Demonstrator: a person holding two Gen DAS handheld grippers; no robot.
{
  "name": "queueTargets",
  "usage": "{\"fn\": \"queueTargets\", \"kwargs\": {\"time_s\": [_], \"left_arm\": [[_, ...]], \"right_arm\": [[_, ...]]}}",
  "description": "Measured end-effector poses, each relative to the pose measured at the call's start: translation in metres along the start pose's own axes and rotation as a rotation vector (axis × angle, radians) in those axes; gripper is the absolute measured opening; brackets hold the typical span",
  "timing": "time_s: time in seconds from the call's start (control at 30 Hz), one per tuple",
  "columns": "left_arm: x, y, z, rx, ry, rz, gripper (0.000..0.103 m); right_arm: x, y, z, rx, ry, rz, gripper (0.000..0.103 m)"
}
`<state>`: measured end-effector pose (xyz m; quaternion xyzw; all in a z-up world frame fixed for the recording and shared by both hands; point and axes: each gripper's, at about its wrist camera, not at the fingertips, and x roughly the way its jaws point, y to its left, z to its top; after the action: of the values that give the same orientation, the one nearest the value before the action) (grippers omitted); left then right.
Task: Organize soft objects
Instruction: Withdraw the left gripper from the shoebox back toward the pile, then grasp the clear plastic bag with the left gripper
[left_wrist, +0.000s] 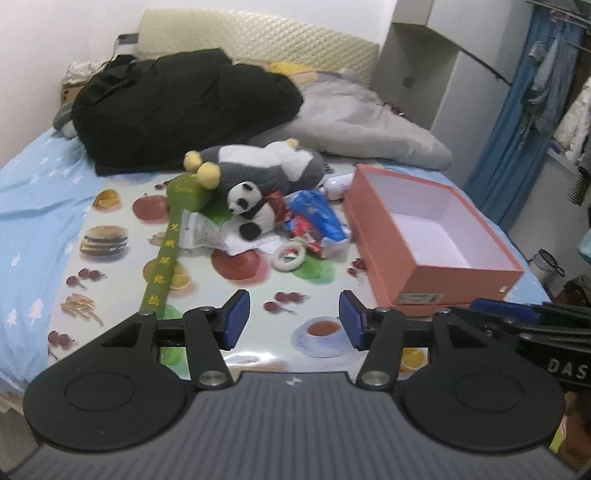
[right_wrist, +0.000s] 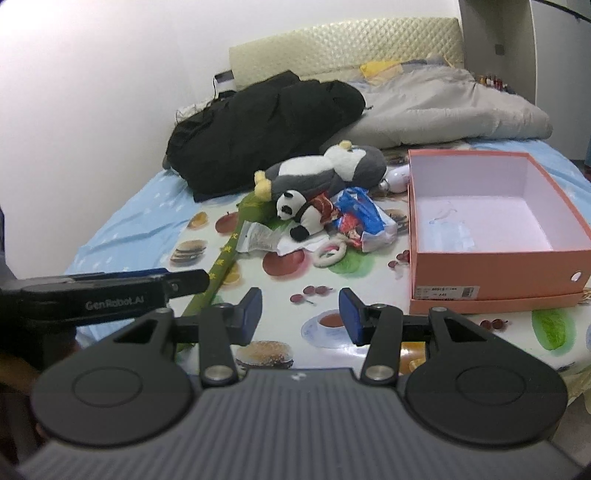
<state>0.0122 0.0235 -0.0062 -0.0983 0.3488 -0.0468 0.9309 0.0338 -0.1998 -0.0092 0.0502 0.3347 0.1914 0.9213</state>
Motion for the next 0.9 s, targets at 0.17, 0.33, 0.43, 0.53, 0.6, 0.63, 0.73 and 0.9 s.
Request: {"fn": "queueTargets", "kwargs": {"time_s": [0.17, 0.33, 0.43, 0.53, 0.6, 0.63, 0.73, 0.9], "left_arm": [[0.037, 0.015, 0.006, -0.012, 0.034, 0.039, 0.060], [0.084, 0.037, 0.012, -0.057, 0.077, 0.081, 0.060], [0.120, 0.049, 0.010, -0.064, 0.127, 0.101, 0.060], [0.151, 0.062, 0.011, -0.087, 0.167, 0.103, 0.060], [0.170, 0.069, 0.012, -0.095, 0.184, 0.109, 0.060], [0.182, 0.074, 0.015, -0.103, 0.195, 0.106, 0.060], [0.207, 0.083, 0.020, -0.136, 0.203, 0.092, 0.060], [0.241, 0.093, 0.031, -0.180, 0.191, 0.098, 0.060]], "right_arm": [[0.028, 0.002, 0.006, -0.009, 0.039, 0.008, 0.049], [0.065, -0.004, 0.015, -0.003, 0.082, -0.007, 0.049], [0.093, -0.014, 0.020, 0.018, 0.115, -0.007, 0.049], [0.121, -0.019, 0.024, 0.013, 0.144, -0.019, 0.049], [0.141, -0.024, 0.028, 0.021, 0.163, -0.022, 0.049], [0.151, -0.026, 0.029, 0.025, 0.171, -0.023, 0.049], [0.182, -0.033, 0.034, 0.032, 0.196, -0.030, 0.049], [0.228, -0.042, 0.041, 0.036, 0.225, -0.029, 0.049]]}}
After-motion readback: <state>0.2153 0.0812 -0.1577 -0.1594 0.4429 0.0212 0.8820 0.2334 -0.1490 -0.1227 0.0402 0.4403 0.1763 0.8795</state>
